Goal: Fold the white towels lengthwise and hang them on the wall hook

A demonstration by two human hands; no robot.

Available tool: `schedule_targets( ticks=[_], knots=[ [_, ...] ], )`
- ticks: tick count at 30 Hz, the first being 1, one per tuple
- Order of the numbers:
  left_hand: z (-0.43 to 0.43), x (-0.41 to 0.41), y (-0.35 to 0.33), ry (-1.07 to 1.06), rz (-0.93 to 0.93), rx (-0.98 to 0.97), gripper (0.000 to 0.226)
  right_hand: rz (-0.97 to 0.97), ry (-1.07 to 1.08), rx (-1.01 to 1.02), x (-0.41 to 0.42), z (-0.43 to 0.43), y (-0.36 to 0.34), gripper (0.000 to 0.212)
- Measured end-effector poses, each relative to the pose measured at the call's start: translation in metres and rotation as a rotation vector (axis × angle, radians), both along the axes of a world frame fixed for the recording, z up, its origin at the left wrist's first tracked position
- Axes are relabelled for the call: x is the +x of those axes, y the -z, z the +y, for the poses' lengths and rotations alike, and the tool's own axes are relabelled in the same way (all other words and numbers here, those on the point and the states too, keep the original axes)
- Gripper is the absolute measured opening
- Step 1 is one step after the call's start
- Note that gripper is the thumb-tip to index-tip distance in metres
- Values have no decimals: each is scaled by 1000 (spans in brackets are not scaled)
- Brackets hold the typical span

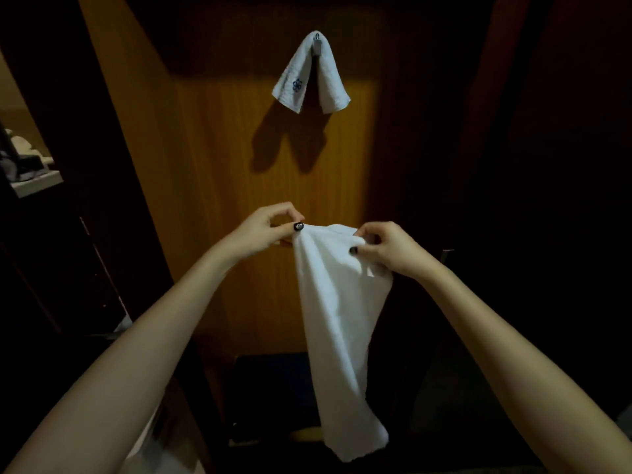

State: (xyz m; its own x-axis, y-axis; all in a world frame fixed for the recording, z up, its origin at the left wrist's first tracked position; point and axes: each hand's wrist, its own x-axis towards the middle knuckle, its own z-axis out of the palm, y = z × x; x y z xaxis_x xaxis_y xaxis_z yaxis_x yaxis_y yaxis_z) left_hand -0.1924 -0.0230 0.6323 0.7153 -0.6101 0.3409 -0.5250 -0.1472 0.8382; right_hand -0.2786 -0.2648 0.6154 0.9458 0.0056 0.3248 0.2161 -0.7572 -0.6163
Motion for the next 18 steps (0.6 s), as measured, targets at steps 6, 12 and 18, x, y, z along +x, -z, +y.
schedule_targets(
  ticks=[6,12,18],
  knots=[
    [7,7,-7,144,161,153,8,84,24,-37,-16,-18,16,12],
    [0,4,-8,197,-132,623,35,-8,-37,-117,-22,-16,10,24],
    [12,8,-1,46,-202,279,15,56,-9,14,-20,-29,5,19]
  ],
)
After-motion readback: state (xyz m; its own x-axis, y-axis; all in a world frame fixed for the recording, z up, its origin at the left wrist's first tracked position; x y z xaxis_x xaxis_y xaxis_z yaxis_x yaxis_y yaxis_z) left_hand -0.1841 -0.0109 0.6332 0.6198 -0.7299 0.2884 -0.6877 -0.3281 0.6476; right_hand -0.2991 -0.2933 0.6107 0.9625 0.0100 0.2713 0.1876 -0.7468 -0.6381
